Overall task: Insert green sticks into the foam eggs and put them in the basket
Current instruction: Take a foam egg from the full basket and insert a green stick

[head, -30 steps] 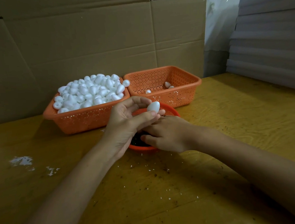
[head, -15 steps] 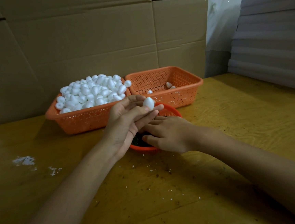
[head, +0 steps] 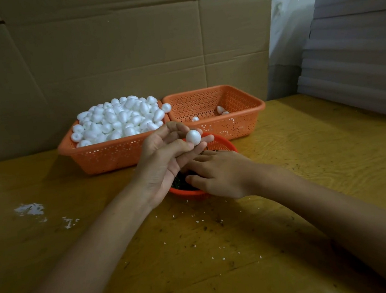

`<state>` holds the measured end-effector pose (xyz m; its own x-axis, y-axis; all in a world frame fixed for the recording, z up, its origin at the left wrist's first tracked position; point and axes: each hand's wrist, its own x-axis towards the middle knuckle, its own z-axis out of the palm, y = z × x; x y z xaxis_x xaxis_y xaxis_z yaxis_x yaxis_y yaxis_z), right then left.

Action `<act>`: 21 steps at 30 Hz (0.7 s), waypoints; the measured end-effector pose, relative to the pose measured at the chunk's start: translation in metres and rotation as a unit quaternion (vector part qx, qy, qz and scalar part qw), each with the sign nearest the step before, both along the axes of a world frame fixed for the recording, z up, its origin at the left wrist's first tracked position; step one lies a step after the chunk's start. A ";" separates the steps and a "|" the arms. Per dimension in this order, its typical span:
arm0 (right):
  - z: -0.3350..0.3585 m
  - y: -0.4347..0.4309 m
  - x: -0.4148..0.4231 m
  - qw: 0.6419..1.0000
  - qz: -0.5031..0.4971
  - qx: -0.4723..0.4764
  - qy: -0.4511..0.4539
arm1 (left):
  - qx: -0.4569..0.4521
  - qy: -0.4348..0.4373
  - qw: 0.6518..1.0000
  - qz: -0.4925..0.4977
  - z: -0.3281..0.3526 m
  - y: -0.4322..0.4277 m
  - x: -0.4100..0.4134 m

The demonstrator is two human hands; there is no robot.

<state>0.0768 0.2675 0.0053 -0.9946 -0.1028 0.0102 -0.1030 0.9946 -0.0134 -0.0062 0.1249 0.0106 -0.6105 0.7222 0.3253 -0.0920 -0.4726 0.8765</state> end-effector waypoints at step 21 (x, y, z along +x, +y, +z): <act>0.009 0.010 -0.001 0.968 0.048 -0.247 0.010 | 0.010 -0.028 1.000 0.008 0.003 0.001 -0.001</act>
<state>0.0756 0.2770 0.0139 -0.9799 -0.1727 0.1003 -0.1997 0.8528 -0.4825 -0.0075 0.1264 0.0132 -0.6390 0.7066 0.3040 -0.1341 -0.4915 0.8605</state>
